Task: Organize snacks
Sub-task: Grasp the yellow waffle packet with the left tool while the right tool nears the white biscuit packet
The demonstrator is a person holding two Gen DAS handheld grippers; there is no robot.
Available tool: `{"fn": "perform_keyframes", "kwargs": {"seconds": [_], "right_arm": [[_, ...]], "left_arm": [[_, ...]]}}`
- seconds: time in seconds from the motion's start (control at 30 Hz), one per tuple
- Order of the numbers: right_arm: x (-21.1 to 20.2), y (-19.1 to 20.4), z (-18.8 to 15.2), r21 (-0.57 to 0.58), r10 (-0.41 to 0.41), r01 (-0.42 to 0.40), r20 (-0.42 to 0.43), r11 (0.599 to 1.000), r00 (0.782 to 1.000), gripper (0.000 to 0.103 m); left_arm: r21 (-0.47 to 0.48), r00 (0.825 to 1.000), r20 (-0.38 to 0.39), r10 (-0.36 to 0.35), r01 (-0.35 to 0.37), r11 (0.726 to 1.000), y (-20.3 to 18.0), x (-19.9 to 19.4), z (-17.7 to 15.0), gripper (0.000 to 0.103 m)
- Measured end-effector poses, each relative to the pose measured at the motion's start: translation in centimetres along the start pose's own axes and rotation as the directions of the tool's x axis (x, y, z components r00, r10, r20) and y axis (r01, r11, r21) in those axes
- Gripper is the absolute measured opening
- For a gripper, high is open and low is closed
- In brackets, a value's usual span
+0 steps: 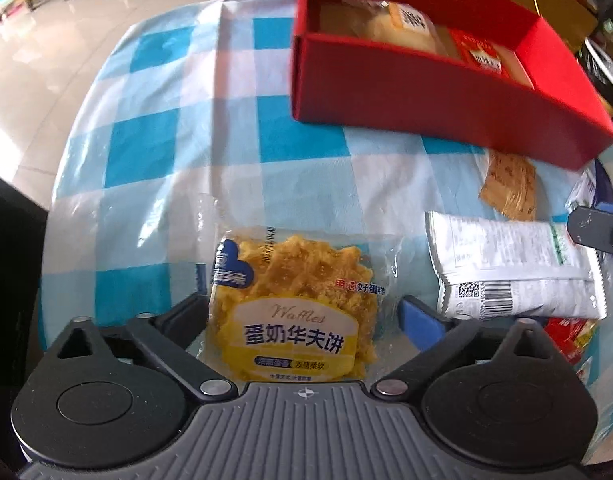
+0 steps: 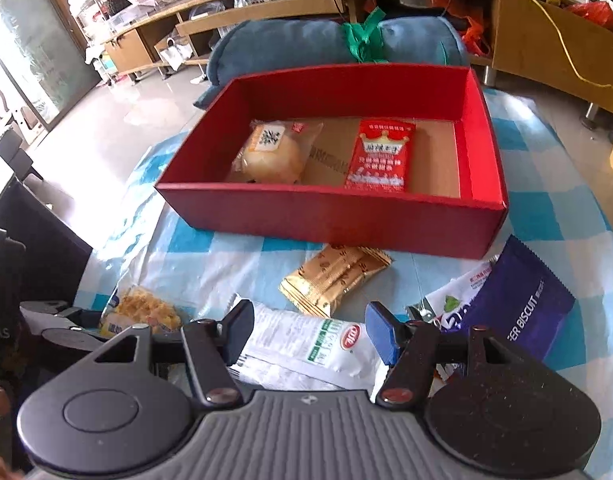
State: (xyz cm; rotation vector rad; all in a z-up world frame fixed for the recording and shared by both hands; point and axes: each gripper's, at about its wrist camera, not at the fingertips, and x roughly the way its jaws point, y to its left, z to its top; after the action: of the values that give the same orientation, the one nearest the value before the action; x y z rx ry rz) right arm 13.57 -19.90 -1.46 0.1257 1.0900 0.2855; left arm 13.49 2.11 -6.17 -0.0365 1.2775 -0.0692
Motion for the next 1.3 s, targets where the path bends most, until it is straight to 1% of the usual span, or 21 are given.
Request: {"fn": "perform_keyframes", "kwargs": {"seconds": [0.07,0.1,0.17,0.23,0.27,0.37,0.47,0.53,0.57,0.6,0.67,0.7,0.8,0.83,0.9,0.97,1.03,1.13,1.23,1.27,1.3], "right_arm": [[0.2,0.0,-0.1,-0.005,0.000,0.000,-0.011,1.000,1.000,0.056],[0.4,0.0,-0.1,-0.012,0.002,-0.002,-0.018,1.000,1.000,0.056],[0.4,0.2,-0.2,-0.027,0.006,-0.007,-0.024,1.000,1.000,0.056],[0.3,0.3,-0.4,-0.048,0.011,-0.012,-0.024,0.999,1.000,0.056],[0.2,0.4,-0.4,-0.063,0.015,-0.017,-0.029,0.998,0.999,0.057],[0.3,0.9,-0.6,-0.125,0.032,-0.041,-0.072,0.991,0.997,0.061],[0.5,1.8,-0.9,-0.208,0.037,-0.058,-0.102,0.976,0.994,0.061],[0.8,2.9,-0.9,-0.307,0.039,-0.076,-0.126,0.949,0.991,0.061],[1.0,3.5,-1.0,-0.372,0.030,-0.081,-0.142,0.925,0.989,0.061],[1.2,4.2,-1.0,-0.444,0.014,-0.085,-0.160,0.892,0.987,0.061],[1.8,5.2,-1.0,-0.549,-0.014,-0.101,-0.200,0.829,0.980,0.061],[2.2,5.5,-0.8,-0.582,-0.016,-0.123,-0.228,0.804,0.974,0.061],[4.2,6.2,-0.7,-0.631,-0.020,-0.190,-0.310,0.752,0.950,0.062],[5.1,6.5,-0.7,-0.647,-0.036,-0.194,-0.324,0.737,0.945,0.064],[6.5,6.8,-0.7,-0.668,-0.061,-0.186,-0.328,0.720,0.943,0.065],[7.3,6.9,-0.4,-0.657,-0.074,-0.164,-0.319,0.736,0.945,0.067],[7.4,6.5,-0.2,-0.609,-0.080,-0.136,-0.313,0.781,0.946,0.067],[6.3,6.2,-0.7,-0.545,-0.081,-0.108,-0.311,0.832,0.947,0.067],[4.7,6.0,-2.0,-0.513,-0.081,-0.102,-0.321,0.852,0.944,0.066],[4.3,6.0,-2.3,-0.520,-0.081,-0.107,-0.327,0.847,0.942,0.066],[3.8,6.2,-2.6,-0.543,-0.083,-0.116,-0.328,0.832,0.941,0.066]], "left_arm": [[0.051,0.999,0.007,0.042,-0.042,0.998,-0.9,0.3,-0.1,0.103],[0.064,0.999,0.017,0.048,-0.049,0.997,-1.1,0.3,-0.3,0.103],[0.052,0.999,0.024,0.042,-0.043,0.998,-1.0,0.1,-0.5,0.101],[0.054,0.999,0.031,0.038,-0.040,0.998,-0.9,-0.4,-0.6,0.089],[0.045,0.999,0.034,0.031,-0.032,0.998,-0.7,-0.7,-0.6,0.087],[0.018,1.000,0.019,0.004,-0.004,1.000,-0.1,-0.9,-0.3,0.085],[0.013,1.000,0.019,0.001,-0.001,1.000,0.0,-1.1,-0.3,0.084],[0.003,1.000,0.018,-0.014,0.014,1.000,0.2,-1.3,-0.3,0.084],[-0.001,1.000,0.019,-0.022,0.022,1.000,0.4,-1.5,-0.3,0.084],[-0.004,0.999,0.020,-0.029,0.029,1.000,0.4,-1.6,-0.2,0.084],[-0.010,0.999,0.014,-0.042,0.042,0.999,0.6,-1.6,-0.2,0.084],[-0.013,0.999,0.009,-0.048,0.048,0.999,0.7,-1.6,-0.2,0.084],[-0.014,0.998,-0.003,-0.058,0.058,0.998,0.8,-1.4,-0.3,0.085],[-0.011,0.998,-0.003,-0.058,0.058,0.998,0.7,-1.4,-0.4,0.085],[-0.007,0.998,-0.004,-0.060,0.060,0.998,0.7,-1.3,-0.4,0.085],[-0.004,0.998,-0.006,-0.066,0.066,0.998,0.8,-1.4,-0.5,0.085],[0.001,0.998,-0.008,-0.069,0.069,0.998,0.9,-1.3,-0.4,0.086],[0.005,0.998,-0.007,-0.064,0.064,0.998,1.1,-1.3,-0.4,0.087],[0.003,0.998,-0.008,-0.064,0.064,0.998,1.3,-1.3,-0.4,0.088],[0.004,0.998,-0.009,-0.063,0.063,0.998,1.3,-1.3,-0.5,0.088],[0.006,0.998,-0.010,-0.060,0.060,0.998,1.2,-1.3,-0.5,0.088]]}}
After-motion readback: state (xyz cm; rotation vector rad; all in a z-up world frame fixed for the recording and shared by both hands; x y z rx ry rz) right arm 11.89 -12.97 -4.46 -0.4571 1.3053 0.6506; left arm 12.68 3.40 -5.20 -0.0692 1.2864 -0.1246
